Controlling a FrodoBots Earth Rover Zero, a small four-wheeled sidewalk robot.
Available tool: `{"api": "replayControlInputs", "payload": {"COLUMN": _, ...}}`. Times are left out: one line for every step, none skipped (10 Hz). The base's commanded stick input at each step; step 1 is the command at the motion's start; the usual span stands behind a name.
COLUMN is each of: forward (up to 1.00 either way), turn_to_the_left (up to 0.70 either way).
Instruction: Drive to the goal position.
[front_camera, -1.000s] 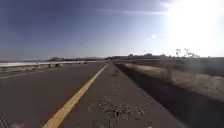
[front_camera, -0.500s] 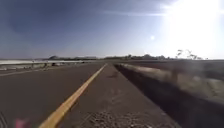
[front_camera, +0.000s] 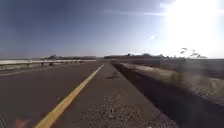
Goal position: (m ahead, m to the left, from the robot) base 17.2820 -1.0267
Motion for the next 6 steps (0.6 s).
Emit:
{"api": "replayControlInputs", "payload": {"forward": 0.7, "turn_to_the_left": 0.11}}
{"api": "replayControlInputs", "payload": {"forward": 0.7, "turn_to_the_left": 0.0}}
{"api": "replayControlInputs", "payload": {"forward": 0.7, "turn_to_the_left": 0.0}}
{"api": "replayControlInputs", "payload": {"forward": 0.7, "turn_to_the_left": 0.0}}
{"api": "replayControlInputs", "payload": {"forward": 0.7, "turn_to_the_left": 0.0}}
{"api": "replayControlInputs", "payload": {"forward": 0.7, "turn_to_the_left": 0.0}}
